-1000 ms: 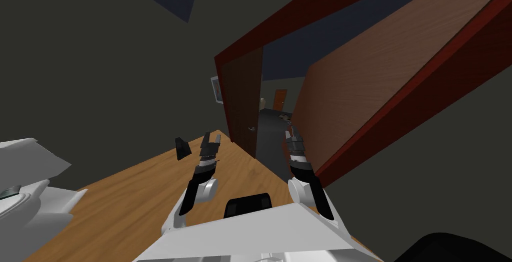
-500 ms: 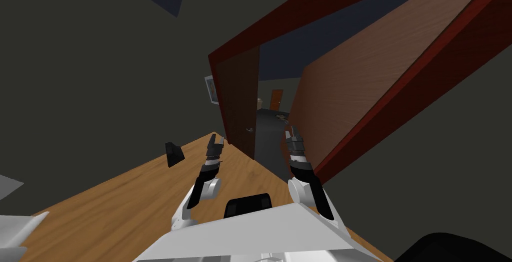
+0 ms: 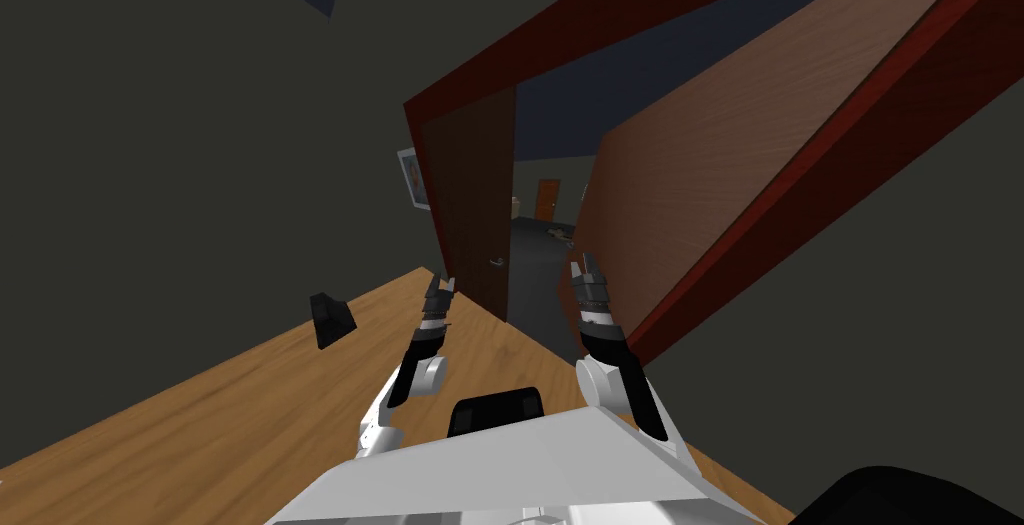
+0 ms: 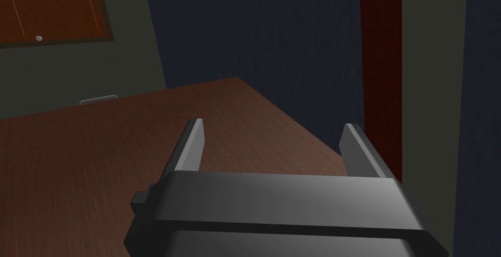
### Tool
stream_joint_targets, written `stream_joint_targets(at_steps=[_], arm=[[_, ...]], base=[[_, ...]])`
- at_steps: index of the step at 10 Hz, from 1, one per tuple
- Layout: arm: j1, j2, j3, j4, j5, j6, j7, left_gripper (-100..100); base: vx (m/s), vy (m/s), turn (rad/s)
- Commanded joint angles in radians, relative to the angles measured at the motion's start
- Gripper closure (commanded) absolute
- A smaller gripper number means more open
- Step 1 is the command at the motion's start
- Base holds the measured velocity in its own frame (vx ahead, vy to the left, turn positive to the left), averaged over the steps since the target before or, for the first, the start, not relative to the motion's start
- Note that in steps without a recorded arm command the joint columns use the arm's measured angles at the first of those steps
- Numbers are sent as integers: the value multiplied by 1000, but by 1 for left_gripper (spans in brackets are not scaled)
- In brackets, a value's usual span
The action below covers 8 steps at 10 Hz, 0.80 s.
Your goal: Push the door open
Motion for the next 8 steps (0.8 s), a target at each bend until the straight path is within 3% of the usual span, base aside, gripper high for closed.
stream_joint_targets(at_steps=[1,3,6,8], arm=[[-7,1,-4,29,2,-5,0,-100],[-41,6,-18,105,10,-17,0,-100],[-58,8,-25,160,14,-23,0,-100],[-93,12,-38,231,22,-35,0,-100]], base=[[31,35,-53],[58,40,-114],[40,36,-85],[58,39,-143]])
